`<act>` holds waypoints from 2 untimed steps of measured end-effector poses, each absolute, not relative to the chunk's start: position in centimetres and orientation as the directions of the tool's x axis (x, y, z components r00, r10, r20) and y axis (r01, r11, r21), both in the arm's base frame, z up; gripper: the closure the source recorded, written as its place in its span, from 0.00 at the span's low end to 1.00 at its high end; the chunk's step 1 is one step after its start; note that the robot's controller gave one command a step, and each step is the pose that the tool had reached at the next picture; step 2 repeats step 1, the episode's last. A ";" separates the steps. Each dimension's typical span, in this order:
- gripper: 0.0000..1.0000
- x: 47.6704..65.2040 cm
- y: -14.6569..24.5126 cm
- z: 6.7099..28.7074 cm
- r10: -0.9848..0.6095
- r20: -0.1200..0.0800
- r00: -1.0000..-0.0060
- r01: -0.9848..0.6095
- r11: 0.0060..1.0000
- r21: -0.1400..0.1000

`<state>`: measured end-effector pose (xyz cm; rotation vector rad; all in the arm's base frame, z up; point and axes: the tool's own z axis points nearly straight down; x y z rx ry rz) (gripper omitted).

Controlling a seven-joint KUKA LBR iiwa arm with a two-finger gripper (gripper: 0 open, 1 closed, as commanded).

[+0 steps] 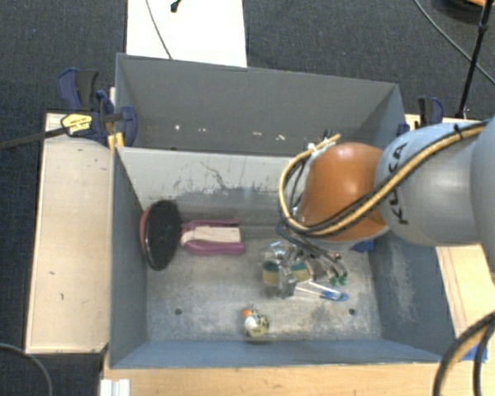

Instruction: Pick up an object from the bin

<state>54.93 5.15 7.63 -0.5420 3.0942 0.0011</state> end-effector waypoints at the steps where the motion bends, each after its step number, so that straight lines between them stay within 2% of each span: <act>1: 1.00 53.4 7.1 27.0 -0.334 -0.011 -0.943 -0.334 0.943 -0.002; 2: 1.00 53.4 7.1 27.0 -0.334 -0.011 -0.943 -0.334 0.943 -0.002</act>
Offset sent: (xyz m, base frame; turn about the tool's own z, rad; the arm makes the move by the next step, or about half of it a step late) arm -0.0172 0.0188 0.1886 0.0071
